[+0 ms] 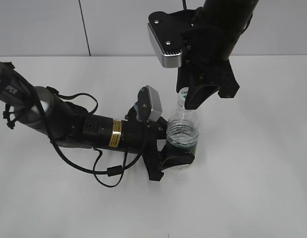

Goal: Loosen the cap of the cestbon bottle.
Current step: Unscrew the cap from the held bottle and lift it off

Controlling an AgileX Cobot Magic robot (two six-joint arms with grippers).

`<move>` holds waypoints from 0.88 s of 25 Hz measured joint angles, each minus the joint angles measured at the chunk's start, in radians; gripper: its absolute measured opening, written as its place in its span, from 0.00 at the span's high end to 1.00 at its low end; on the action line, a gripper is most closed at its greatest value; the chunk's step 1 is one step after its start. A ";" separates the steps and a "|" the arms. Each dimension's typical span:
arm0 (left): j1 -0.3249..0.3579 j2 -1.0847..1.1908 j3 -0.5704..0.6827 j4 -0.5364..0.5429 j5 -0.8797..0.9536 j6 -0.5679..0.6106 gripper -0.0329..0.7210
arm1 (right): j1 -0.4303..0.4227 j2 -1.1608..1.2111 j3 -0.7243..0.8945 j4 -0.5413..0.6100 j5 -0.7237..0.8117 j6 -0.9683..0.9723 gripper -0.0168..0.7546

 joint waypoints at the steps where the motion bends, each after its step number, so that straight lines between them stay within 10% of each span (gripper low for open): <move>1: 0.000 0.000 0.000 0.000 0.000 0.000 0.40 | 0.000 0.000 0.000 0.000 0.000 -0.003 0.59; 22: 0.000 0.000 0.000 0.000 0.002 -0.001 0.42 | 0.000 -0.066 0.000 0.024 0.000 0.494 0.26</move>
